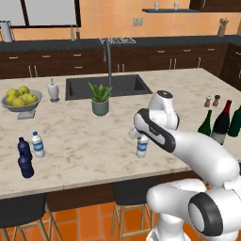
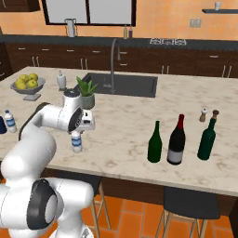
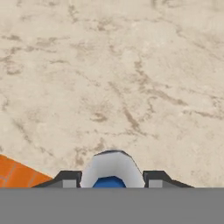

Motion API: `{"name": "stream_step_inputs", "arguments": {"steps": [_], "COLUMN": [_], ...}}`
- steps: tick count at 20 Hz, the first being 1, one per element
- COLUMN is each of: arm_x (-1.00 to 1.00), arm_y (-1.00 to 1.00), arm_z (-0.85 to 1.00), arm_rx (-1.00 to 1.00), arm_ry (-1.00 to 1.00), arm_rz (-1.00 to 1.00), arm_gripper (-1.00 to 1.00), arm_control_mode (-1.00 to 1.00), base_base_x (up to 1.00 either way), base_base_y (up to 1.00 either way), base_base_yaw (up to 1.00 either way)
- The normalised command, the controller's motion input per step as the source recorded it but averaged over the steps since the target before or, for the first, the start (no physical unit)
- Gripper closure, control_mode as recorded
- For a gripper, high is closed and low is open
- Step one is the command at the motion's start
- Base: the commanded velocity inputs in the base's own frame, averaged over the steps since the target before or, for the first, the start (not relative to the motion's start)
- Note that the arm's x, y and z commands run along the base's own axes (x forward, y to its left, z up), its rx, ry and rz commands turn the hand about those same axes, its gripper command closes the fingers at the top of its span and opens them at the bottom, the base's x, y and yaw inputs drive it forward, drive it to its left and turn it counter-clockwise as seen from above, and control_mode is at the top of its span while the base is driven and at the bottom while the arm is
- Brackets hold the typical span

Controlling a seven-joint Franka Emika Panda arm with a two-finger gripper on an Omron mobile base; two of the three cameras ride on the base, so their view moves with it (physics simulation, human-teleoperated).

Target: Move the plastic bottles in the middle to the plastics group, and the glass bottles in the middle to the glass group.

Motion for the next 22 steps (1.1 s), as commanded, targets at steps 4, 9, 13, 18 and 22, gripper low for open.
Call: {"name": "stream_step_inputs", "arguments": {"steps": [4, 9, 13, 18, 22], "arm_x": [0.03, 0.08, 0.22, 0.09, 0.12], "arm_y": [1.00, 1.00, 1.00, 0.87, 0.80], "arm_z": [0.20, 0.03, 0.00, 0.00, 0.00], "arm_rx": [0.00, 0.00, 0.00, 0.00, 0.00], "arm_ry": [0.04, 0.10, 0.12, 0.04, 0.00], "arm_rz": [0.15, 0.17, 0.18, 0.17, 0.15], "arm_gripper": [1.00, 1.00, 1.00, 1.00, 1.00], "arm_control_mode": [-1.00, -1.00, -1.00, -1.00, -1.00], "base_base_x": [0.00, 0.00, 0.00, 0.00, 0.00], "base_base_y": [0.00, 0.00, 0.00, 0.00, 0.00], "base_base_yaw": [0.00, 0.00, 0.00, 0.00, 0.00]}}
